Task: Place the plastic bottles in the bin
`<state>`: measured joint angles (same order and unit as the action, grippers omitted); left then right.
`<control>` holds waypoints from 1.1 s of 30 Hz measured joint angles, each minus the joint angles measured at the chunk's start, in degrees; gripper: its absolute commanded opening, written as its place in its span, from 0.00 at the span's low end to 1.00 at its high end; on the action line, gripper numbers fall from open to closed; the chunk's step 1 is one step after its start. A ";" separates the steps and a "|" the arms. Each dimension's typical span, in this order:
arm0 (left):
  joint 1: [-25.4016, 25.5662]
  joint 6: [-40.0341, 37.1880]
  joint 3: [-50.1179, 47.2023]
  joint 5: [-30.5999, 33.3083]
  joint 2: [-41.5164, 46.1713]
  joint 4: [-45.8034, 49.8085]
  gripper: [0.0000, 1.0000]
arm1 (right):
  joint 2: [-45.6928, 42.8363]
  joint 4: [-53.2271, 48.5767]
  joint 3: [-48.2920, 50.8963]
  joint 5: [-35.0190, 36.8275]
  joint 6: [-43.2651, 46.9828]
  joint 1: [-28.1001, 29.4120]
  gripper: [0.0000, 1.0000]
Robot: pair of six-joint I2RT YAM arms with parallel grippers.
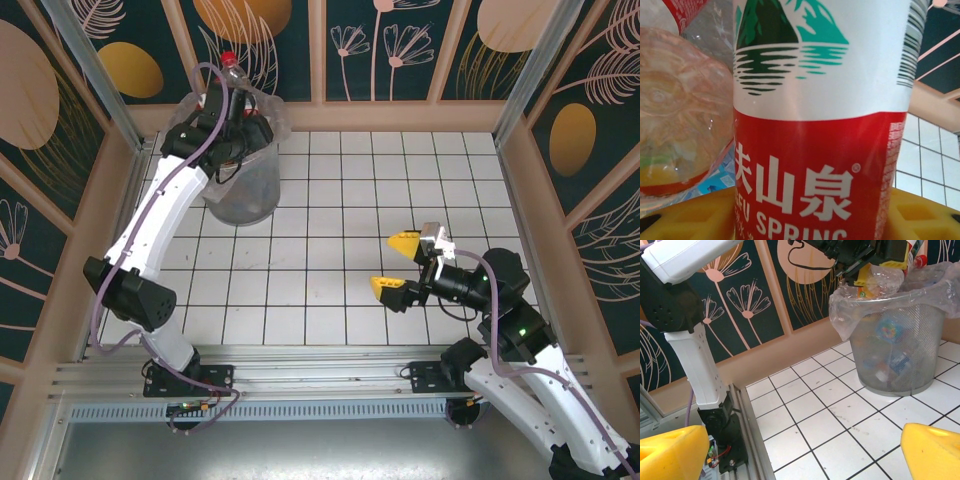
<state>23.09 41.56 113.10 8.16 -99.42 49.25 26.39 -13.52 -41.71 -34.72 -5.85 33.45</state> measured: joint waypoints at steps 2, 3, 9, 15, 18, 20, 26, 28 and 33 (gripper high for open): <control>0.00 -0.68 1.81 -0.11 -1.42 1.64 0.57 | 0.00 0.00 0.00 0.22 0.00 0.00 0.99; 0.00 -1.03 3.08 -0.20 -2.29 2.14 0.57 | 0.00 0.00 0.00 0.24 0.00 0.00 0.99; 0.04 -4.11 11.32 0.66 -7.02 8.26 0.58 | 0.00 0.00 0.00 0.42 0.00 0.00 0.99; 0.04 -6.88 17.59 3.13 -10.23 14.64 0.60 | 0.00 0.00 0.00 0.44 0.00 0.00 0.99; 0.04 -7.52 18.18 4.74 -10.25 16.61 0.60 | 0.00 0.00 0.00 0.44 0.00 0.00 0.99; 0.04 -7.76 18.45 5.68 -10.25 17.55 0.61 | 0.00 0.00 0.00 0.44 0.00 0.00 0.99; -0.20 -8.83 19.15 6.91 -10.25 20.41 0.66 | 0.00 0.00 0.00 0.44 0.00 0.00 0.99; -0.31 -9.09 19.26 7.10 -10.25 20.90 0.68 | 0.00 0.00 0.00 0.44 0.00 0.00 0.99; -0.72 -9.46 19.52 7.34 -10.27 21.73 0.70 | -0.28 -0.02 0.00 0.44 0.00 0.00 0.99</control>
<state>22.37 32.10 132.62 15.51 -109.69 70.98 26.11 -13.54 -41.71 -34.28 -5.85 33.45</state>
